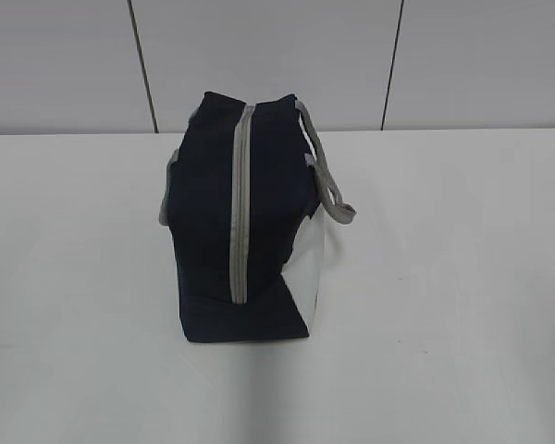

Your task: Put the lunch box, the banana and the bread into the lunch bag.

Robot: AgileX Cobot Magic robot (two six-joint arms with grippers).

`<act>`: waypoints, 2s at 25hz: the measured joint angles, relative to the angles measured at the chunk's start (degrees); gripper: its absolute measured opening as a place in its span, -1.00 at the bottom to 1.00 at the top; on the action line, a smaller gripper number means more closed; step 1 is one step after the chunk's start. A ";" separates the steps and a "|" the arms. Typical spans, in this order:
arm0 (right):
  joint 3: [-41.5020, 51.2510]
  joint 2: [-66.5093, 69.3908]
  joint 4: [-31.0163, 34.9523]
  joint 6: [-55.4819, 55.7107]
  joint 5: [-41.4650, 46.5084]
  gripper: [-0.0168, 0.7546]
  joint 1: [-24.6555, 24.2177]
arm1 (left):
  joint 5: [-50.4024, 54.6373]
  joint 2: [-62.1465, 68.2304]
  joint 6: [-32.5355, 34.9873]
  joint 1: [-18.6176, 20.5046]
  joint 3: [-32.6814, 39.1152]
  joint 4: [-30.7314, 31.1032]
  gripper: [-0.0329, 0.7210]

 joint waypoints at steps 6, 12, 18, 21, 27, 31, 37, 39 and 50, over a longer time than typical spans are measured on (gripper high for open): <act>0.00 0.00 -0.10 0.00 0.00 0.28 0.00 | 0.00 0.00 0.00 0.07 0.00 0.00 -0.25; 0.00 -3.20 -0.10 0.00 0.23 0.28 -0.81 | 0.00 -1.37 0.00 6.39 0.00 -0.56 -0.26; 0.00 -7.94 -0.10 0.04 0.34 0.28 -1.03 | 0.00 -5.90 0.00 11.98 0.00 -0.56 -0.28; 0.00 -10.48 -0.10 0.04 0.48 0.28 -3.33 | 0.09 -7.45 0.00 13.32 0.00 -0.56 -0.29; 0.00 -12.08 -0.33 0.04 0.83 0.28 -8.03 | 0.09 -7.56 0.00 13.81 0.00 -0.94 -0.29; 0.00 -12.18 -0.33 0.04 0.83 0.28 -8.63 | 0.13 -7.58 0.00 13.81 0.00 -1.05 -0.29; 0.00 -12.18 -0.33 0.14 0.83 0.27 -8.77 | 0.13 -7.62 0.00 13.81 0.00 -1.05 -0.29; 0.00 -12.18 -0.33 0.14 0.83 0.27 -8.77 | 0.13 -7.62 0.00 13.81 0.00 -1.05 -0.29; 0.00 -12.18 -0.33 0.14 0.83 0.27 -8.81 | 0.13 -7.62 0.00 13.81 0.00 -1.05 -0.29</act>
